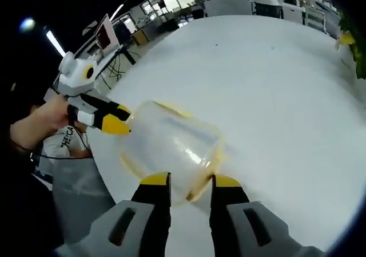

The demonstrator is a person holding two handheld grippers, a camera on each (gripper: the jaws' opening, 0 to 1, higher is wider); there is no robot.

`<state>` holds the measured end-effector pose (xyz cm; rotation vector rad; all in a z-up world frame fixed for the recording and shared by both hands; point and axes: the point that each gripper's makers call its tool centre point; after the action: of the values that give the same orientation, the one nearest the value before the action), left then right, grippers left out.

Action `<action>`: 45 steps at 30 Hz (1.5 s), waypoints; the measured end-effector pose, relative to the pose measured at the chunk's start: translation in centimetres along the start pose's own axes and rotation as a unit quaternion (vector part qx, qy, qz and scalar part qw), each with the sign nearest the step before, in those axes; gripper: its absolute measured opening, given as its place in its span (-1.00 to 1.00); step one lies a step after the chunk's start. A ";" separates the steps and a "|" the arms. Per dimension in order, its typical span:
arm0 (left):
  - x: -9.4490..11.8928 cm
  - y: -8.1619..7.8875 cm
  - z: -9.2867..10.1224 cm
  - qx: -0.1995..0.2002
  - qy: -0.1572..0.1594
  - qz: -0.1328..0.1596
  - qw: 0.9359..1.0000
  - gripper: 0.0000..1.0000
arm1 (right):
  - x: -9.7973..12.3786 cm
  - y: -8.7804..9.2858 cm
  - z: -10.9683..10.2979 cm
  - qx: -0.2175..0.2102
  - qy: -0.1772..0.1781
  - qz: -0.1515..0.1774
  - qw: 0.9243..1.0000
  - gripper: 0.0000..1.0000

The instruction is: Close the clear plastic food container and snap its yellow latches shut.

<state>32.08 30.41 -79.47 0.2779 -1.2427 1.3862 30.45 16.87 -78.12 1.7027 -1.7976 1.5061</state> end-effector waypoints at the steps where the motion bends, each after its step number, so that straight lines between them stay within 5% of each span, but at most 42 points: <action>1: 0.2 0.1 -0.1 0.009 0.002 0.000 1.000 -0.63 | 0.0 0.0 0.1 0.008 -0.001 0.005 1.000 -0.59; 8: 0.2 0.2 0.4 0.015 0.003 0.015 1.000 -0.60 | 0.3 1.3 -0.6 0.005 -0.006 0.002 1.000 -0.55; 16: 0.7 0.3 0.7 0.006 0.015 -0.004 1.000 -0.55 | 0.4 1.1 -0.8 0.011 -0.007 -0.027 1.000 -0.50; 21: 1.2 0.2 0.5 -0.085 0.007 -0.014 0.996 -0.38 | 0.5 0.9 -0.7 0.063 0.003 -0.036 0.997 -0.45; 25: 1.9 -0.7 0.0 -0.170 -0.027 0.002 0.985 -0.22 | 0.9 0.3 -0.8 0.215 0.037 -0.050 0.975 -0.35; 27: 2.2 -1.0 0.4 -0.184 -0.021 0.001 0.983 -0.25 | 1.3 -0.2 -1.0 0.245 0.035 -0.051 0.967 -0.41; 32: 2.8 -3.2 2.2 -0.266 -0.013 0.036 0.963 -0.14 | 1.6 -1.9 -2.4 0.304 -0.001 -0.031 0.952 -0.32; 35: 2.4 -3.3 3.1 -0.337 -0.009 0.030 0.941 -0.15 | 1.0 -1.8 -3.2 0.340 -0.022 -0.049 0.939 -0.33; 37: 2.1 -3.0 3.8 -0.359 -0.004 0.025 0.933 -0.16 | 0.6 -1.8 -3.9 0.361 -0.034 -0.053 0.930 -0.37; 38: 2.0 -2.8 4.3 -0.366 0.000 0.023 0.931 -0.16 | 0.3 -1.9 -4.3 0.376 -0.040 -0.053 0.924 -0.40; 42: 1.6 -2.6 5.5 -0.375 0.010 0.027 0.927 -0.16 | -0.6 -1.9 -5.7 0.369 -0.059 -0.058 0.926 -0.33; 45: 1.2 -2.5 5.9 -0.376 0.015 0.024 0.926 -0.15 | -1.4 -2.1 -6.1 0.390 -0.056 -0.064 0.917 -0.39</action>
<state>30.91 25.89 -74.92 -0.3098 -1.6622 0.8559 29.81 22.85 -75.45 2.2125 -1.1329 2.2863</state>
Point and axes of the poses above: the point that each gripper's makers call its tool centre point, and the gripper's own axes: x roughly backward along the fingers, z roughly to its right, y roughly out of its underside, and after that the axes turned 2 degrees about -y, right-handed
